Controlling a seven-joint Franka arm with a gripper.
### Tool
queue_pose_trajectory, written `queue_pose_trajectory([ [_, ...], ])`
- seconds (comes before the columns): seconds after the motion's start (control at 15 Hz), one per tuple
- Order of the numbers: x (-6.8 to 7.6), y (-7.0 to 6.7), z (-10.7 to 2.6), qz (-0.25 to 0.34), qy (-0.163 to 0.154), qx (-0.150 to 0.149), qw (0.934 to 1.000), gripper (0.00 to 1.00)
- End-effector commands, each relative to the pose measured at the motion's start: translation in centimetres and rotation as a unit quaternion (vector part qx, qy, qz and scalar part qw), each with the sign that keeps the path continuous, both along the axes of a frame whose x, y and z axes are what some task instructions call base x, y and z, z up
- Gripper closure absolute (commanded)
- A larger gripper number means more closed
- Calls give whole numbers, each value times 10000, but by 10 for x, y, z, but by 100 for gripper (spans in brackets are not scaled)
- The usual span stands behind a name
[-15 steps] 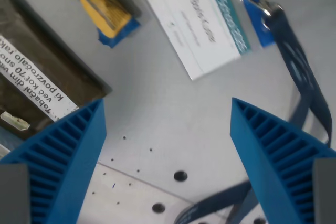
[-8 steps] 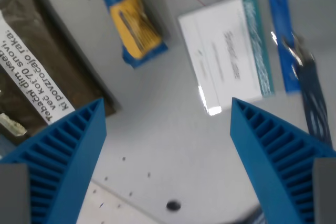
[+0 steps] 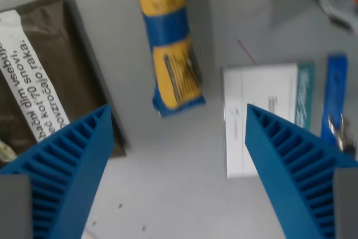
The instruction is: Move above the blue bag
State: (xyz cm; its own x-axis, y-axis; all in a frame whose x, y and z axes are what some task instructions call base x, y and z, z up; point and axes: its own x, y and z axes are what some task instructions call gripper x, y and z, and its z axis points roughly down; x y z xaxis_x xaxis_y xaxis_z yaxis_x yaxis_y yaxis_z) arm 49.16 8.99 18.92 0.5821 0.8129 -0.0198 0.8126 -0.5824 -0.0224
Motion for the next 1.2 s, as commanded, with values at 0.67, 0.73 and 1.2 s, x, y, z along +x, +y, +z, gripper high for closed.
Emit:
queue_pose_trajectory([
  [0.67,18,30,-34,1584,-43,169,9872,0],
  [0.73,20,32,-36,1566,-42,157,9875,0],
  [1.2,23,36,-41,1337,-43,108,9910,0],
])
